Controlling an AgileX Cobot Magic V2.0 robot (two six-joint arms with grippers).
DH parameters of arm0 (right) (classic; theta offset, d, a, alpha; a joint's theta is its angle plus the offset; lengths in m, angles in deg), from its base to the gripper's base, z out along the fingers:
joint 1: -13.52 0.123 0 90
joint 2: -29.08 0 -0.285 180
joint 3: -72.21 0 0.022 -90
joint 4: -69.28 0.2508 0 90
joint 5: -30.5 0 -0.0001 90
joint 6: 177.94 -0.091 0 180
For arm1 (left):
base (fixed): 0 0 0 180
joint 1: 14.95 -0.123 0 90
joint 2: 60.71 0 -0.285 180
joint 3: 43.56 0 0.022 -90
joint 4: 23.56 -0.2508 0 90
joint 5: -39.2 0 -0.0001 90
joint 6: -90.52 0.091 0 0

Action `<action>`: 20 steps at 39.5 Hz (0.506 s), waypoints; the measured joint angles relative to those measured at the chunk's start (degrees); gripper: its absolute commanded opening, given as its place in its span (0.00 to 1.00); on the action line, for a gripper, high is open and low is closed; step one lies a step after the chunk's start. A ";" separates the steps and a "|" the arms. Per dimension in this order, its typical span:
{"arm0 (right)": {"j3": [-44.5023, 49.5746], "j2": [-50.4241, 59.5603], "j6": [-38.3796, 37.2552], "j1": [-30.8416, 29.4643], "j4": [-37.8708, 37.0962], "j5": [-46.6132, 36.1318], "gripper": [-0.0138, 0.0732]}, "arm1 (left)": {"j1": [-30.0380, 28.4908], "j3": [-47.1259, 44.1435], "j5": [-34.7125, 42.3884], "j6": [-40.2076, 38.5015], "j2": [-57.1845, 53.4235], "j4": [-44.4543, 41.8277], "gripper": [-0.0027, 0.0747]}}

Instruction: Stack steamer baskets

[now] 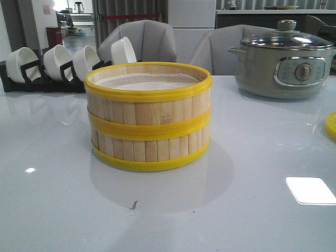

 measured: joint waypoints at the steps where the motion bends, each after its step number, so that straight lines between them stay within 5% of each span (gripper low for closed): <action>1: 0.00 0.00 0.00 0.00 0.00 0.06 0.66 | -1.94 0.00 -0.10 0.00 -0.96 0.29 0.16; 12: 0.00 0.00 0.00 0.00 0.00 0.43 0.66 | -15.18 -7.11 0.14 -0.04 -13.16 3.78 0.16; 20: 0.00 0.00 0.00 0.00 0.00 0.57 0.66 | -17.92 -20.57 3.68 -0.14 -24.06 4.39 0.16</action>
